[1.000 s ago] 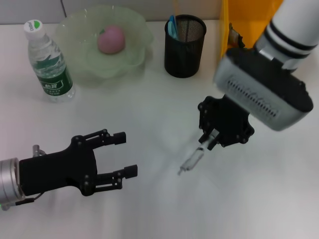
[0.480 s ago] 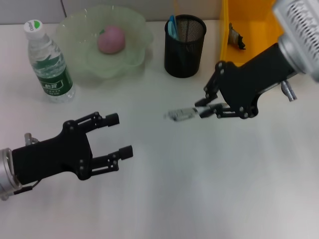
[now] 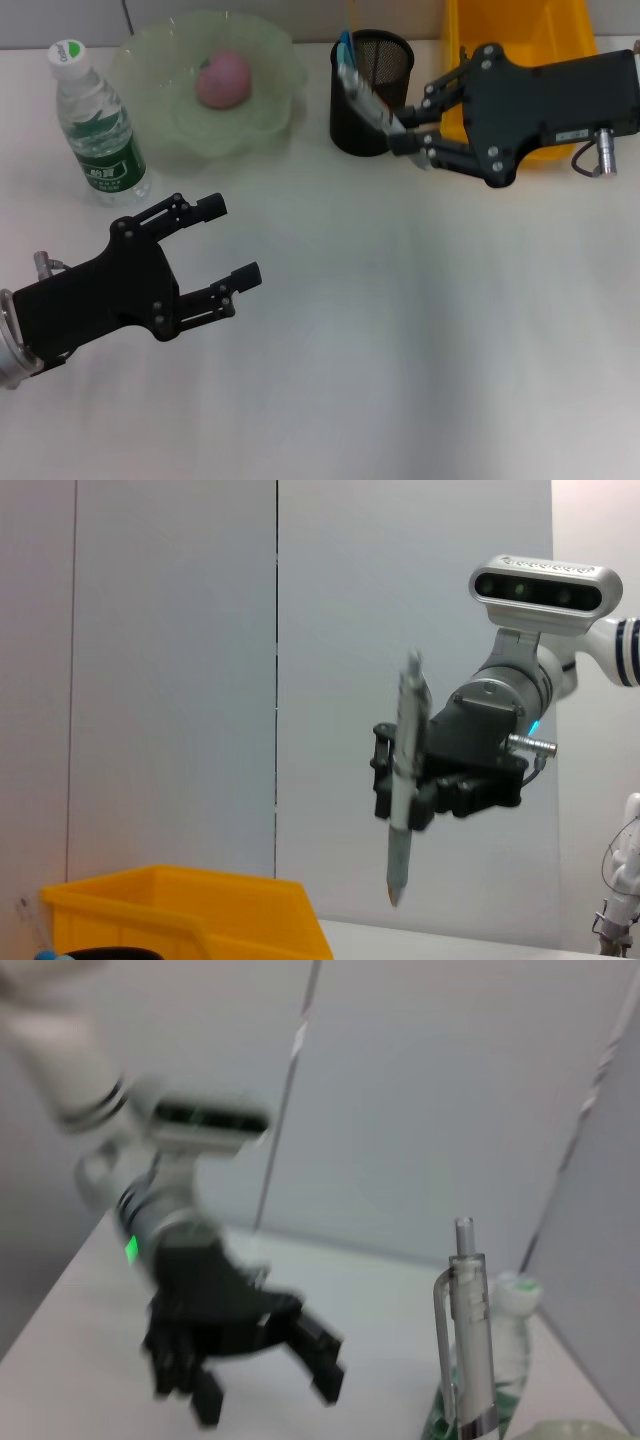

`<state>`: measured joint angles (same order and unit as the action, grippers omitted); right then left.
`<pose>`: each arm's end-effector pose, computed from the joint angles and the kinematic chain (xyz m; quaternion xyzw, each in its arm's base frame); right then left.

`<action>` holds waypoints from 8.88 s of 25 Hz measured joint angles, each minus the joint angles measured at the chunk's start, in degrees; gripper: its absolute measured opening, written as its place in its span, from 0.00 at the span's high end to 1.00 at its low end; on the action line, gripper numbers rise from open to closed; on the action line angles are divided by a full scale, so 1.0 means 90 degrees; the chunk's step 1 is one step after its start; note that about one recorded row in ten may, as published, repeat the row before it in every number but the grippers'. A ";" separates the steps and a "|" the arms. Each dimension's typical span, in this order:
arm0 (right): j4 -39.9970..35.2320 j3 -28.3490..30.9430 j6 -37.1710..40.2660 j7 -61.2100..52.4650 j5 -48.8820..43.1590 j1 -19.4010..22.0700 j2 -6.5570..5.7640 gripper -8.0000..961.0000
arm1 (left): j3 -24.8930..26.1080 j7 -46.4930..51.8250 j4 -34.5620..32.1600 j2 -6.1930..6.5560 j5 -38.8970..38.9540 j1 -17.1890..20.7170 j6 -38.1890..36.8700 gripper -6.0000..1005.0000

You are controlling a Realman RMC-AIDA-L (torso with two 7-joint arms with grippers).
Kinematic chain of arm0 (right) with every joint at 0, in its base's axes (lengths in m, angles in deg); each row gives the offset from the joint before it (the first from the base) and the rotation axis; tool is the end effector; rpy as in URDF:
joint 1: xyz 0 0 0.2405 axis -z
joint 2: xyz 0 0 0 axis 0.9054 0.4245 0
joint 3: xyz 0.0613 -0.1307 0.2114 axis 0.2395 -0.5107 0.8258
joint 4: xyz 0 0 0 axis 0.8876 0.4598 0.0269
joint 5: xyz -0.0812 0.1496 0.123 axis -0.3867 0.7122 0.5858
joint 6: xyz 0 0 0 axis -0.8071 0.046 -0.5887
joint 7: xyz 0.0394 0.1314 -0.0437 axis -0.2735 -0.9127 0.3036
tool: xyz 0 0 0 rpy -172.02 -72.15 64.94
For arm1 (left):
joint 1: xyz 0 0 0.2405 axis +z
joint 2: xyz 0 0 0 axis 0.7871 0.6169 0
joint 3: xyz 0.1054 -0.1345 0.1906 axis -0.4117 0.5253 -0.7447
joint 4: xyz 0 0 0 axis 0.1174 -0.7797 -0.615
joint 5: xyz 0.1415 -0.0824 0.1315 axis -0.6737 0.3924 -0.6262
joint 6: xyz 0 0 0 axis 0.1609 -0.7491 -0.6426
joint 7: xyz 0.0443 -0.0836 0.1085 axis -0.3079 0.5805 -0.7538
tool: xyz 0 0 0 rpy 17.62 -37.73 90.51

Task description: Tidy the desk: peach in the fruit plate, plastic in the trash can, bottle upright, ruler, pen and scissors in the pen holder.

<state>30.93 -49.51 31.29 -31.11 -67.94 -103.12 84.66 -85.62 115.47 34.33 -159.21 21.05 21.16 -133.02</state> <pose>0.1599 0.3582 0.0385 -0.9695 -0.0959 0.2047 0.0946 -0.2864 0.2556 -0.0125 -0.8960 -0.0735 -0.3926 0.1940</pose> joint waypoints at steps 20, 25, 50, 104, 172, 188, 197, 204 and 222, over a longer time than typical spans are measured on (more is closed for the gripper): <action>0.3702 0.0118 -0.1587 0.1603 0.1723 0.0162 0.0039 0.87 | 0.0300 0.0816 -0.0383 -0.0078 0.0533 -0.0038 0.0302 0.20; 0.4626 0.0079 -0.1941 0.2669 0.2273 0.0112 0.0051 0.87 | 0.0247 0.0802 -0.0391 -0.0100 0.0498 -0.0046 0.0766 0.20; 0.5831 0.0136 -0.2386 0.4031 0.3955 -0.0054 0.0096 0.87 | 0.0219 0.0630 -0.0656 -0.0124 0.0457 0.0093 0.0993 0.21; 0.6634 0.0706 -0.5158 0.4388 0.5442 -0.1542 0.0098 0.87 | 0.0418 0.0179 -0.1362 -0.0120 0.0485 0.0171 0.2007 0.21; 0.6634 0.0803 -0.4835 0.5052 0.5472 -0.1451 0.0098 0.86 | 0.0428 0.1086 -0.1328 -0.0105 0.0476 0.0076 0.2105 0.21; 0.6651 0.1041 -0.4871 0.5052 0.5471 -0.1511 0.0098 0.79 | 0.0453 0.1086 -0.1294 -0.0092 0.0476 0.0005 0.2104 0.21; 0.6669 0.1057 -0.4866 0.5052 0.5468 -0.1513 0.0098 0.29 | 0.0459 0.1057 -0.1290 -0.0075 0.0450 -0.0009 0.2100 0.21; 0.6673 0.1205 -0.4877 0.5051 0.5468 -0.1469 0.0098 0.17 | 0.0460 0.1017 -0.1290 -0.0075 0.0438 -0.0011 0.2090 0.21; 0.5625 0.0594 -0.2517 0.2144 0.4684 0.0000 0.0030 0.17 | 0.0342 0.1151 -0.0926 0.0145 -0.0071 -0.0022 0.1468 0.21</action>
<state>81.55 -44.16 8.64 -11.81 -25.78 -103.12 84.93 -82.54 125.83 25.99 -157.91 20.41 20.96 -119.80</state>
